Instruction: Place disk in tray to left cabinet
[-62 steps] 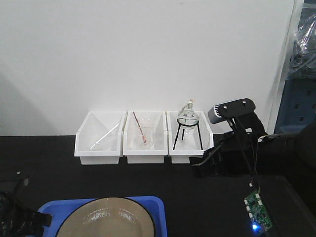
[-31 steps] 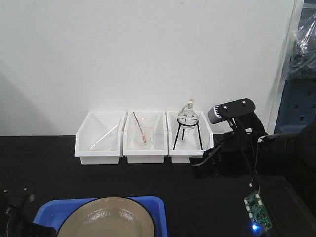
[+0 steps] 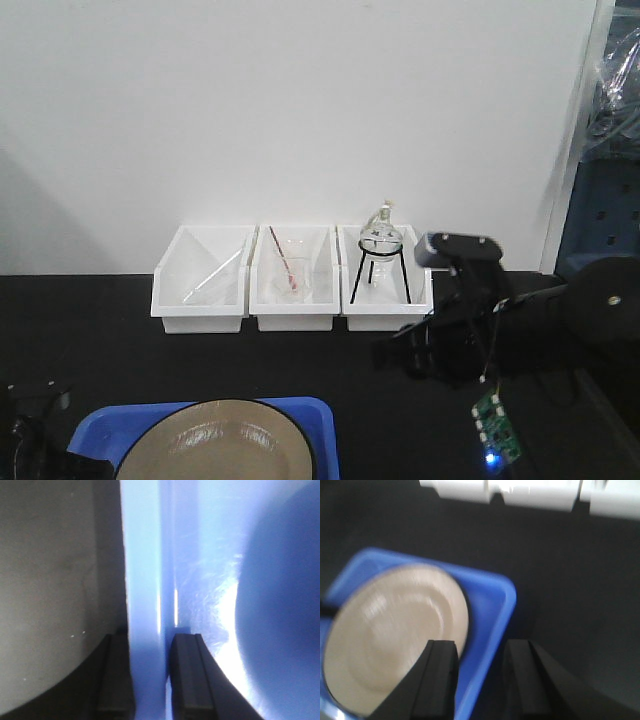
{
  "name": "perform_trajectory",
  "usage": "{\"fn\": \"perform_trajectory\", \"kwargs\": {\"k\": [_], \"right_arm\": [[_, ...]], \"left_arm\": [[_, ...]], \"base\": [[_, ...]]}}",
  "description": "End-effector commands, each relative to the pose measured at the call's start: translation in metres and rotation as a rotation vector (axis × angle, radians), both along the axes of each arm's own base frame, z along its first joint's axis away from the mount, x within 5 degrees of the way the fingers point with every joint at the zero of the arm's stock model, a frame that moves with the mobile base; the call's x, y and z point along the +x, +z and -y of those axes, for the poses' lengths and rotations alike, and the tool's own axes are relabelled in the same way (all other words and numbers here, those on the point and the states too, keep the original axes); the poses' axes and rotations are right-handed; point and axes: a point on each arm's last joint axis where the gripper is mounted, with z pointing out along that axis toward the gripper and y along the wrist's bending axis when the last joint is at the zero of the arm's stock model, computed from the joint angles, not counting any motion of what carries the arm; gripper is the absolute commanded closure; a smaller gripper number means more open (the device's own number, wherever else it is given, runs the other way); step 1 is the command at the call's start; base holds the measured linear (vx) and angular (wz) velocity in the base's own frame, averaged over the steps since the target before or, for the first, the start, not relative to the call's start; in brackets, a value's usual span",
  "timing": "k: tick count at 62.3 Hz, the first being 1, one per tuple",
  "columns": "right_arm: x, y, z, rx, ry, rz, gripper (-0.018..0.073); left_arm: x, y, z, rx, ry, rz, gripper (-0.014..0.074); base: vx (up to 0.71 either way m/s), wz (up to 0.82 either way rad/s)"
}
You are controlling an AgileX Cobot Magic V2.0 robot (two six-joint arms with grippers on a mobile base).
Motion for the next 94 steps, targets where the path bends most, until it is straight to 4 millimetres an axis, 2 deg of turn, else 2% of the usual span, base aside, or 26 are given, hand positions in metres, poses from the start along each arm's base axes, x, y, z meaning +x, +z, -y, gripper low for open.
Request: {"fn": "perform_trajectory", "kwargs": {"k": [1,12,21,38,65,79,94], "right_arm": [[0.010,-0.002,0.000,-0.042,-0.006,-0.063,0.0247],[0.035,-0.034,-0.004,-0.153,-0.001,-0.247,0.0247],[0.045,-0.048,-0.014,-0.147,-0.003,-0.285,0.0247],[0.042,-0.071,-0.053,-0.170,0.066,-0.260,0.0246],[0.049,-0.091,-0.066,-0.051,0.004,-0.303,0.0213],[0.050,-0.107,-0.070,-0.039,-0.004,-0.355,0.0211],[0.041,-0.121,-0.092,-0.094,0.057,-0.340,0.0216]], "left_arm": [[0.001,0.017,0.001,0.008,-0.014,0.039,0.0603],[0.001,0.017,0.002,-0.008,-0.001,0.041,0.0603],[0.002,0.018,0.003,-0.019,0.008,0.045,0.0603],[0.002,0.018,0.003,-0.019,0.008,0.044,0.0603],[0.002,0.018,0.003,-0.018,0.007,0.047,0.0603],[0.003,0.018,0.003,-0.018,0.008,0.058,0.0603],[0.003,0.018,0.003,-0.018,0.010,0.063,0.0603]], "base": [[0.00,0.00],[0.00,0.00],[0.00,0.00],[0.00,0.00],[0.00,0.00],[0.00,0.00],[0.00,0.00]]}}
